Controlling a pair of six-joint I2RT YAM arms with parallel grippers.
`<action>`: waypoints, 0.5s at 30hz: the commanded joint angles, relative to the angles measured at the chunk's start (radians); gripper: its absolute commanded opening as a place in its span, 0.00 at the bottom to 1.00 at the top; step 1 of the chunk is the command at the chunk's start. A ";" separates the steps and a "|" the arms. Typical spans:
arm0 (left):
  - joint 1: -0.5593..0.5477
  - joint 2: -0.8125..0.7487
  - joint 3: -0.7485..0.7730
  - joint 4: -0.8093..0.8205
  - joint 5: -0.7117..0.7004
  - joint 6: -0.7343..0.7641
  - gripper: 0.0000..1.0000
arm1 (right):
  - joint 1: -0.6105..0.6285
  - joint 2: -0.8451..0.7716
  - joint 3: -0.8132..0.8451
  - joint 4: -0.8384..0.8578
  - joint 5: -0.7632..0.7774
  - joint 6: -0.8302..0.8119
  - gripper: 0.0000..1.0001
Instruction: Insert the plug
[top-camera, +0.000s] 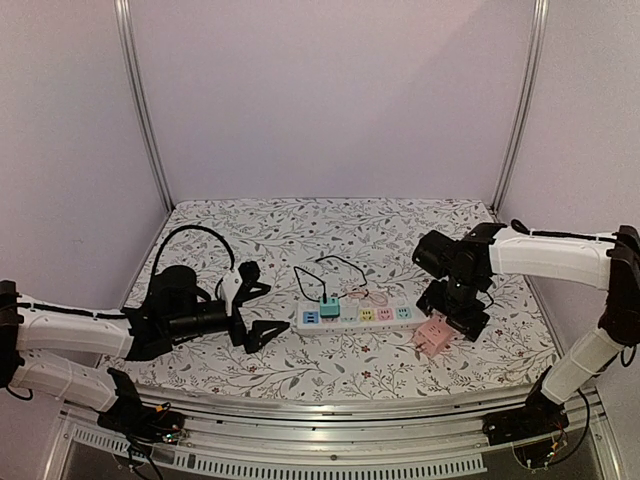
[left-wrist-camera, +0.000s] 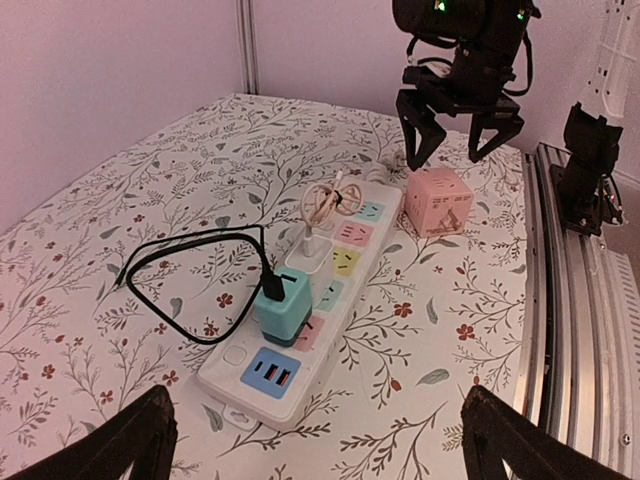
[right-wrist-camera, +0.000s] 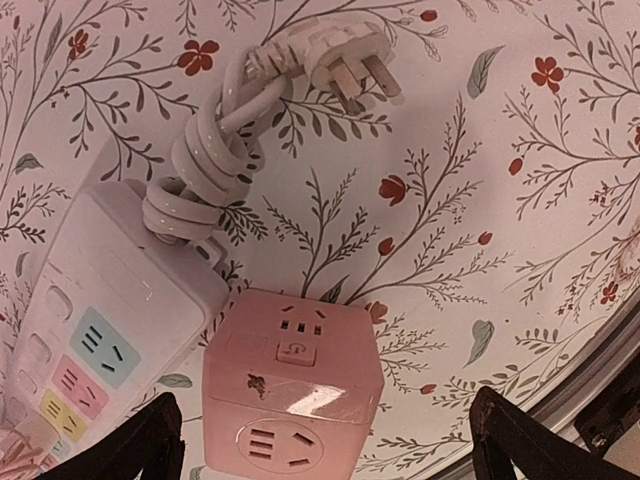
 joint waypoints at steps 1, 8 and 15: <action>-0.014 -0.016 -0.024 0.019 -0.006 -0.009 1.00 | 0.000 0.051 -0.011 0.046 -0.055 0.055 0.99; -0.014 -0.013 -0.027 0.023 -0.008 -0.011 1.00 | 0.005 0.097 -0.008 0.069 -0.052 0.040 0.99; -0.014 -0.009 -0.024 0.023 -0.008 -0.009 0.99 | 0.006 0.127 -0.024 0.109 -0.064 0.034 0.96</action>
